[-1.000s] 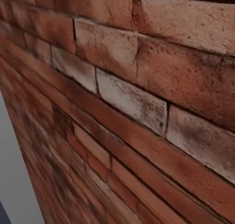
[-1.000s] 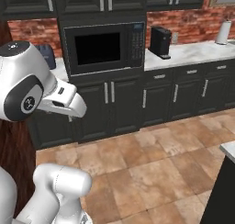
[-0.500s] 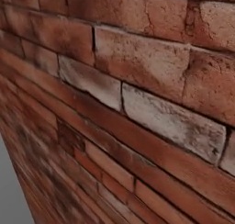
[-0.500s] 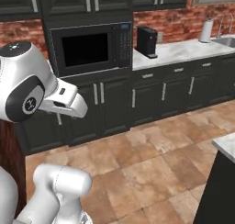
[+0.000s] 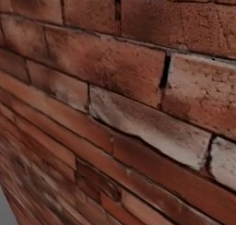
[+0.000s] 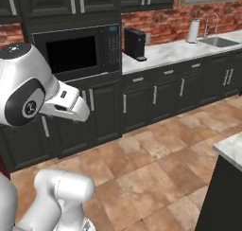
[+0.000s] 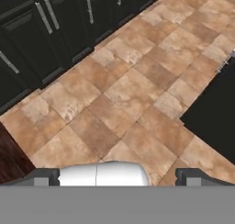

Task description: There is a tray on the dining counter. Grab the cup, mug, and pitcher and place them on the tray. The pitcher may be placed next to the tray if it cannot fit the tray.

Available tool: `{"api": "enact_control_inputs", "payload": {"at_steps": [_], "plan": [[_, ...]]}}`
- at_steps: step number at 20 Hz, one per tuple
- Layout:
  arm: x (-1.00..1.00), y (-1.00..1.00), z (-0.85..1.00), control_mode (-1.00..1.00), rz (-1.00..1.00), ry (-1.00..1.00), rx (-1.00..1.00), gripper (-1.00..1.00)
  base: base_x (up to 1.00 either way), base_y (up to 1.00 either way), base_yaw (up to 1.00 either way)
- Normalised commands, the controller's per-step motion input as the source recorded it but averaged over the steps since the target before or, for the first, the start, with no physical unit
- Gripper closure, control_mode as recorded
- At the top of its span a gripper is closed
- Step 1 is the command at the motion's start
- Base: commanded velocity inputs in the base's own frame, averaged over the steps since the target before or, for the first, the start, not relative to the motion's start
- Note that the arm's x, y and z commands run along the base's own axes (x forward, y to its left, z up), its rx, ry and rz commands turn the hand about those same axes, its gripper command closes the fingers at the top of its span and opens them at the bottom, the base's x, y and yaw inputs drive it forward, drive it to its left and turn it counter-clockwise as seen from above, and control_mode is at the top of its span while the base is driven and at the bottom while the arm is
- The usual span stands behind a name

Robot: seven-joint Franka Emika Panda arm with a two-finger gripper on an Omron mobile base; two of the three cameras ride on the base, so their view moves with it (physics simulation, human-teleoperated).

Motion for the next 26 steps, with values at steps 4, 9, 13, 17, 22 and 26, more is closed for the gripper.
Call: {"api": "enact_control_inputs", "payload": {"at_steps": [4,9,13,17,22,26], "plan": [[0.0,0.0,0.0,1.0,0.0,0.0,0.0,-1.0,0.67,0.1,-0.22],[0.0,0.0,0.0,1.0,0.0,0.0,0.0,-1.0,0.76,0.16,-0.27],[0.0,0.0,0.0,1.0,0.0,0.0,0.0,-1.0,0.74,0.17,-0.28],[0.0,0.0,0.0,1.0,0.0,0.0,0.0,-1.0,0.69,0.11,-0.31],[0.0,0.0,0.0,1.0,0.0,0.0,0.0,-1.0,0.53,0.3,-0.4],[0.0,0.0,0.0,1.0,0.0,0.0,0.0,-1.0,0.4,0.44,-0.45]]}}
